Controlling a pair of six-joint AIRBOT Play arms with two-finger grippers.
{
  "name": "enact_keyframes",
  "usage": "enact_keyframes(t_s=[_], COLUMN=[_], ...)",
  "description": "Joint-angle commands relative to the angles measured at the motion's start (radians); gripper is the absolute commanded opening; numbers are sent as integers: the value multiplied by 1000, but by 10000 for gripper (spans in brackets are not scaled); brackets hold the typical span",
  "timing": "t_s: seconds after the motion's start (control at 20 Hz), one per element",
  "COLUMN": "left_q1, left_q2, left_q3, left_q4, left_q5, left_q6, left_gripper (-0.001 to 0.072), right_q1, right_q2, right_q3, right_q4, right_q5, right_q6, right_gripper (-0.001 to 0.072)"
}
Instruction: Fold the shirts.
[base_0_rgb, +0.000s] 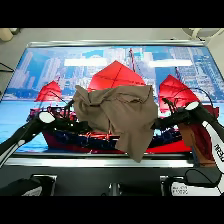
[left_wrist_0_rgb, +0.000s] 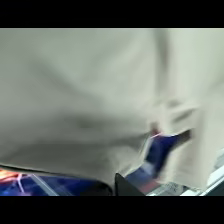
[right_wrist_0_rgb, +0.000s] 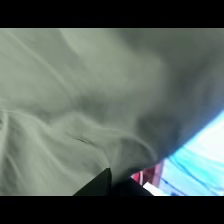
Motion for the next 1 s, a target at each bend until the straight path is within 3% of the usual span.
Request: enact_keyframes(t_s=[0.0, 0.15, 0.3, 0.4, 0.5, 0.75, 0.95], left_q1=[84, 192, 302, 361, 390, 393, 393], left_q2=[128, 293, 430, 507, 573, 601, 551], left_q3=[143, 531, 952, 1136, 1193, 1191, 1189], left_q4=[166, 454, 519, 534, 529, 526, 550], left_q5=[-61, -145, -111, -60, -19, -77, -218], left_q6=[-1, -76, -83, -128, -227, -237, -236], left_gripper=[20, 21, 22, 22, 22, 22, 22], right_q1=[31, 31, 31, 34, 34, 34, 34], right_q2=[58, 227, 439, 573, 683, 765, 739], right_q3=[137, 499, 908, 1046, 1069, 1069, 1069], right_q4=[11, -61, -175, -259, -289, -394, -405], right_q5=[59, 21, -101, -177, -173, -119, -33], right_q6=[-58, -54, -12, 45, 57, 111, 111], right_gripper=[21, 20, 20, 19, 19, 19, 19])
